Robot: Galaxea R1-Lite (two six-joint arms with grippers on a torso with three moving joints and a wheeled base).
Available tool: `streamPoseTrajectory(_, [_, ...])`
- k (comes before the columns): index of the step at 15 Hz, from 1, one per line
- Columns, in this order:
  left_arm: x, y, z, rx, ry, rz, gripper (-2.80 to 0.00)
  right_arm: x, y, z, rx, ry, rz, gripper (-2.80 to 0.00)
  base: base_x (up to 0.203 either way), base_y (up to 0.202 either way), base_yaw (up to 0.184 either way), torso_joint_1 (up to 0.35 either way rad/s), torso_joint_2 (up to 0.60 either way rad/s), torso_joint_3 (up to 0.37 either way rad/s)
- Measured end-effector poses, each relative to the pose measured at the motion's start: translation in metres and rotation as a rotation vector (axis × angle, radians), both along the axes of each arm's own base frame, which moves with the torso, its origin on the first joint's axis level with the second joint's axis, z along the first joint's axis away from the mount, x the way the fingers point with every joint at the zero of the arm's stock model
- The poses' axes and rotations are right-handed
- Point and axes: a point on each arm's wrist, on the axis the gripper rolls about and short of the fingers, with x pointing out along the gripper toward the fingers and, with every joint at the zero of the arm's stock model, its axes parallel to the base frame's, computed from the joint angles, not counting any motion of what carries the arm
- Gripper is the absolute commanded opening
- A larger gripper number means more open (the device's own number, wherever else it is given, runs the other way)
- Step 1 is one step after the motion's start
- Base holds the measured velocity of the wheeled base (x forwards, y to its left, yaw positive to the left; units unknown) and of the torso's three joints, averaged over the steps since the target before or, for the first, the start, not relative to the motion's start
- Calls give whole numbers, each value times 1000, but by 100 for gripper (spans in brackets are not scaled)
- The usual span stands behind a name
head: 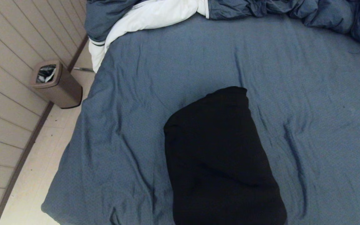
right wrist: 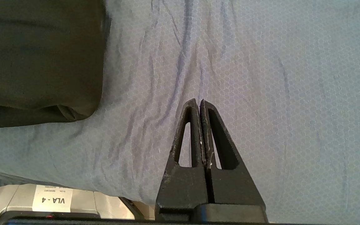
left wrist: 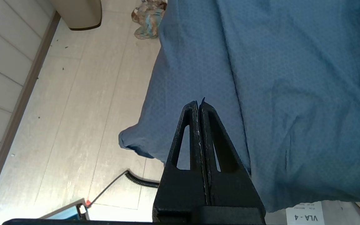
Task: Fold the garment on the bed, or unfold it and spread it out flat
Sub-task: Unfold the black sweatshirt
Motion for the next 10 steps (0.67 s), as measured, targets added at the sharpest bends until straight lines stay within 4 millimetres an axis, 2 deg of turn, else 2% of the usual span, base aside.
streamPoseTrajectory(10, [0, 0, 0, 0, 0, 0, -280, 0, 0, 0, 12, 2, -6, -280, 0, 0, 0, 0, 0, 0])
